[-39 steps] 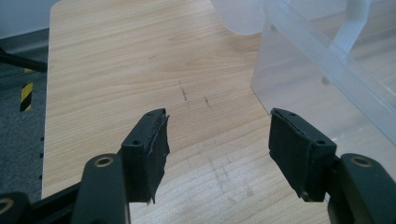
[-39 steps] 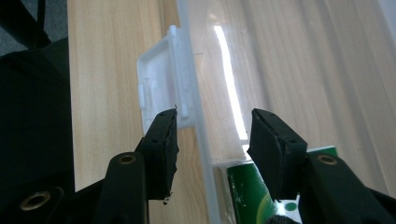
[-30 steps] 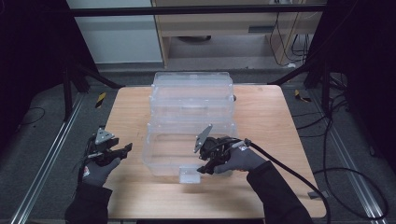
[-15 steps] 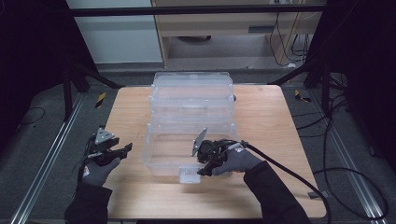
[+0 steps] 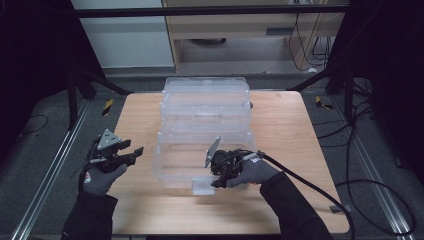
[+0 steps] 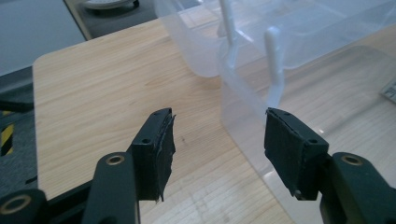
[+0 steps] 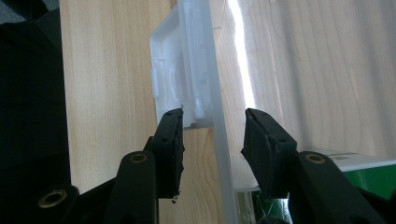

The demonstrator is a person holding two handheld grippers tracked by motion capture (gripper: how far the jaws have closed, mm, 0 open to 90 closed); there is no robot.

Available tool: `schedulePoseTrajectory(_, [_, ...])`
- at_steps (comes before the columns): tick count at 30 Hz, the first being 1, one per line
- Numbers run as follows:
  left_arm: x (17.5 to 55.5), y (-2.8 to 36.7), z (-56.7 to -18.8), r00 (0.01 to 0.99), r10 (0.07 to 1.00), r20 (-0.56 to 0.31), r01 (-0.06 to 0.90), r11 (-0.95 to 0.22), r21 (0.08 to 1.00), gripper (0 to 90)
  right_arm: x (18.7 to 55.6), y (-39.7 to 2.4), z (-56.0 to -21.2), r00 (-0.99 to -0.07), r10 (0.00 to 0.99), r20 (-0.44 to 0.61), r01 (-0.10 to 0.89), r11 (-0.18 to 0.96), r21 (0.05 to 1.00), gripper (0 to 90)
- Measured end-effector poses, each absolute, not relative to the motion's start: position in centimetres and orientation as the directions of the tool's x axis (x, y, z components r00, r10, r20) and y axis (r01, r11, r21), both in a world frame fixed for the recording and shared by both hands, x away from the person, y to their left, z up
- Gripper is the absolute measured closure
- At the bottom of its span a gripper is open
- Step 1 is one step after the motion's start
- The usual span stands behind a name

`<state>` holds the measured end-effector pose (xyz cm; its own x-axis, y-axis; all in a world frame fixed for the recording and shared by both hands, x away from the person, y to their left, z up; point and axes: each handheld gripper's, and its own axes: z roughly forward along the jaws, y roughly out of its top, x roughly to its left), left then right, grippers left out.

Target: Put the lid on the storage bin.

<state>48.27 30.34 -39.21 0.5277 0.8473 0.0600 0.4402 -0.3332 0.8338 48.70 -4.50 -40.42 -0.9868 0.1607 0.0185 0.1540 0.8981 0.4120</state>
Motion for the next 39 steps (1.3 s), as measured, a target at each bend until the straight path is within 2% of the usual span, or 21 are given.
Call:
schedulePoseTrajectory(5, [48.5, 29.8, -38.4, 0.562, 0.824, 0.073, 0.421, -0.36, 0.832, 42.7, 48.6, -3.7, -40.3, -0.993, 0.119, 0.026, 0.12, 0.919, 0.376, 66.3])
schedulePoseTrajectory(15, [49.3, 28.8, -36.4, 0.606, 0.788, 0.113, 0.396, -0.421, 0.816, 43.0, 48.7, -3.7, -40.3, -0.991, 0.131, 0.041, 0.137, 0.927, 0.349, 65.5])
schedulePoseTrajectory(24, [50.5, 27.4, -34.0, 0.682, 0.712, 0.167, 0.329, -0.503, 0.799, 44.1, 48.6, -3.8, -40.4, -0.991, 0.128, 0.037, 0.133, 0.926, 0.353, 66.0])
schedulePoseTrajectory(39, [52.4, 25.6, -30.8, 0.756, 0.609, 0.24, 0.264, -0.62, 0.739, 44.6, 48.6, -3.9, -40.4, -0.992, 0.123, 0.032, 0.126, 0.923, 0.364, 66.1])
